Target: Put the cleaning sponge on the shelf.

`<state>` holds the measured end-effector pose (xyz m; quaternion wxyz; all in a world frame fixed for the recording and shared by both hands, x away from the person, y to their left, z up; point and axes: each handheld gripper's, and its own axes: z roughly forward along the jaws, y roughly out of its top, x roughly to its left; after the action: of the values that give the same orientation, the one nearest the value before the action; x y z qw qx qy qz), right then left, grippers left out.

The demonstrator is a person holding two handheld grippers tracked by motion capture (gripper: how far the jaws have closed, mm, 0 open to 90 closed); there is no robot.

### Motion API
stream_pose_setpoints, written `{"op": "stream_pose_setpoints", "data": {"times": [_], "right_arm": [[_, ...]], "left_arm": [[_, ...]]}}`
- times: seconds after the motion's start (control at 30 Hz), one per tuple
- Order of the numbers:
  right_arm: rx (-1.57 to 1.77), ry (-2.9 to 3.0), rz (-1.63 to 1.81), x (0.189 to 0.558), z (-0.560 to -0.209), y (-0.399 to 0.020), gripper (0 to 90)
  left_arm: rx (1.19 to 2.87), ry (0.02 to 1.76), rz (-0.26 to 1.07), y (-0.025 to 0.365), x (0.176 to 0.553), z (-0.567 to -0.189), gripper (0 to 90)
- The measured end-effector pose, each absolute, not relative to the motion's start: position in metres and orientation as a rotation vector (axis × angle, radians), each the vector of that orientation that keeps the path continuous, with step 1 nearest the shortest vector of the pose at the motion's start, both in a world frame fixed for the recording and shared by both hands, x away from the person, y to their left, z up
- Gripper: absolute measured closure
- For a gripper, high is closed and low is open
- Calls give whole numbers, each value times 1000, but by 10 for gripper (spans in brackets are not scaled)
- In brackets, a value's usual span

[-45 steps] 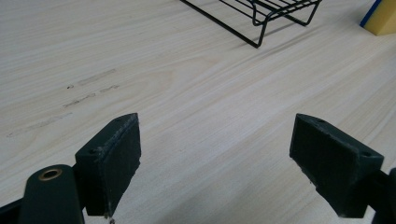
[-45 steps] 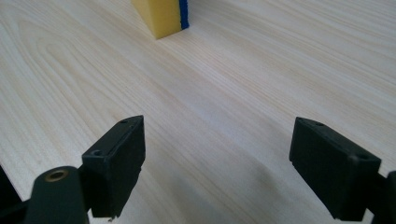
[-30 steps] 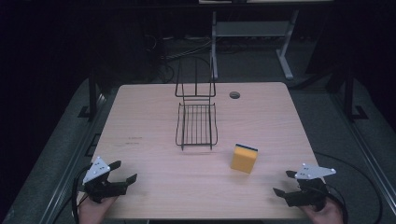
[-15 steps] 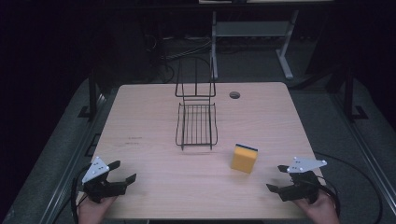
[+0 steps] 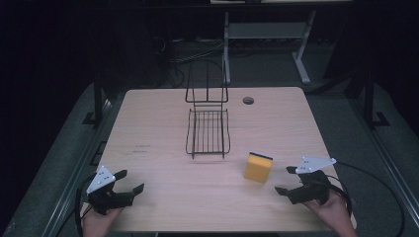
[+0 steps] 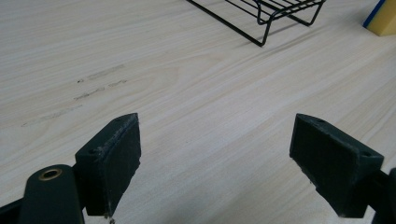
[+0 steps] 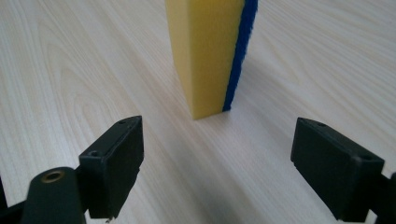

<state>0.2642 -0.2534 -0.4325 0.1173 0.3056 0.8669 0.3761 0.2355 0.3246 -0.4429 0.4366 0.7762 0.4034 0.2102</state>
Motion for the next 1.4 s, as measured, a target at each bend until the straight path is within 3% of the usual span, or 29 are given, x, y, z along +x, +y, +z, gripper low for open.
{"op": "stream_pose_setpoints", "data": {"times": [1.4], "right_arm": [[749,2658,1033,305,-416,-210,169]], "left_arm": [[1935,992,515,323,236,-442,158]]}}
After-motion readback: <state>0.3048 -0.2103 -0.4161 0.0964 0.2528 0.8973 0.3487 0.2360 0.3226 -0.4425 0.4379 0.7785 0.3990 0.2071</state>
